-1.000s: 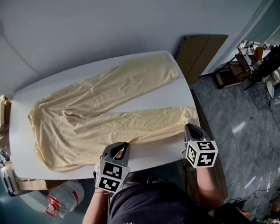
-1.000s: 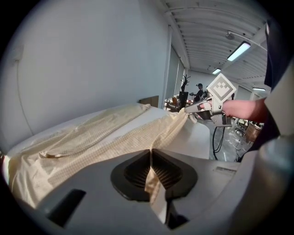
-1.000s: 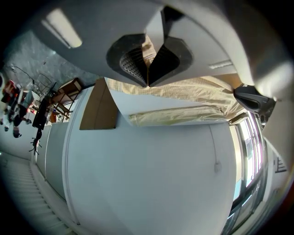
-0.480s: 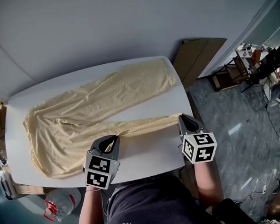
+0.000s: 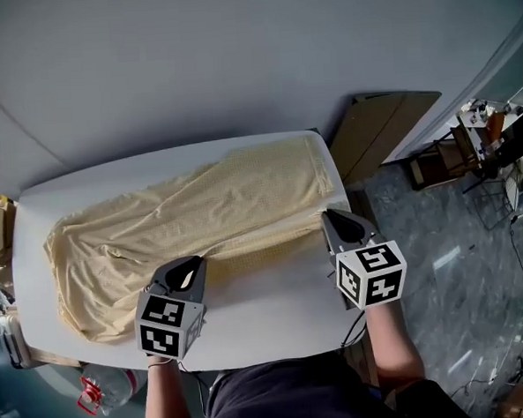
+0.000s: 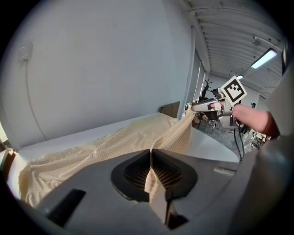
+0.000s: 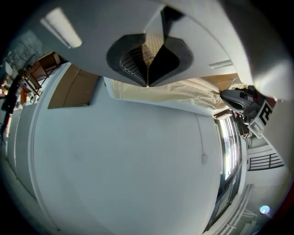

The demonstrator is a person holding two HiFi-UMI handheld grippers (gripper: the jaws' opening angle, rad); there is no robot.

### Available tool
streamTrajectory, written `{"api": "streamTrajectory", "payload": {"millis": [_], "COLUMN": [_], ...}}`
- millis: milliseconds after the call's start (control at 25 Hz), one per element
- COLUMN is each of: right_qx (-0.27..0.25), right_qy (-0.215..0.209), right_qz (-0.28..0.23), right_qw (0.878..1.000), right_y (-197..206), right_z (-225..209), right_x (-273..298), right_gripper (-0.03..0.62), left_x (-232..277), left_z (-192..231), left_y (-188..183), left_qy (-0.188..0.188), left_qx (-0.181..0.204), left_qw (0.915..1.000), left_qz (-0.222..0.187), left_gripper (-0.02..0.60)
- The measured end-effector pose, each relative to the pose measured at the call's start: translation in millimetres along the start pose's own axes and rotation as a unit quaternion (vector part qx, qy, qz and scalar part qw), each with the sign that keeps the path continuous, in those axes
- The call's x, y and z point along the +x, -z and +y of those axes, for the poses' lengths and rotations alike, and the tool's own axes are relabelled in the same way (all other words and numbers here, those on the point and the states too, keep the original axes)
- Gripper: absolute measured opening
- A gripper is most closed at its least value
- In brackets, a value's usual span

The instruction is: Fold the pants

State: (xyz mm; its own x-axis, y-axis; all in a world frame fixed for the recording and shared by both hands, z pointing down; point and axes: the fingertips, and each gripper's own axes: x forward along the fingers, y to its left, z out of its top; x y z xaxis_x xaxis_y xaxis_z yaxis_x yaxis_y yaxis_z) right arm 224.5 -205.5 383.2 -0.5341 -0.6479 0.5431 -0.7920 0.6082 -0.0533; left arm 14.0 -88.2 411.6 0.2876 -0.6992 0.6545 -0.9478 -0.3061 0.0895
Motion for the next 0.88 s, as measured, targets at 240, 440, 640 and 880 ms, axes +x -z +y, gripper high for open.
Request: {"api": "streamTrajectory", "payload": {"millis": [240,440,640,880], "right_qx": [-0.023,-0.020,-0.013,-0.027], "right_qy": [-0.025,-0.030,-0.031,-0.046], "right_qz": [0.006,0.006,0.004,0.013], "right_qw": [0.999,0.999,0.999,0.998], "right_y": [-31,-53,-72,-75], "right_z": [-8,-19,-29,-36], "right_x": [30,52,83,134], "right_gripper": [0.017,0.017,0.017,0.018], "left_x": [19,35,55,92], "left_z": [30,51,72,106], "left_y": [-32,-58,-74,-73], "left_qy": [-0.030,-0.043,-0.050,-0.062], "left_qx": [0.024,0.029,0.037,0.024], "left_qw": [0.9991,0.9985,0.9978,0.9966], "left_qz": [0.016,0.016,0.023,0.048], "left_gripper": [0.015,0.017,0.017,0.017]}}
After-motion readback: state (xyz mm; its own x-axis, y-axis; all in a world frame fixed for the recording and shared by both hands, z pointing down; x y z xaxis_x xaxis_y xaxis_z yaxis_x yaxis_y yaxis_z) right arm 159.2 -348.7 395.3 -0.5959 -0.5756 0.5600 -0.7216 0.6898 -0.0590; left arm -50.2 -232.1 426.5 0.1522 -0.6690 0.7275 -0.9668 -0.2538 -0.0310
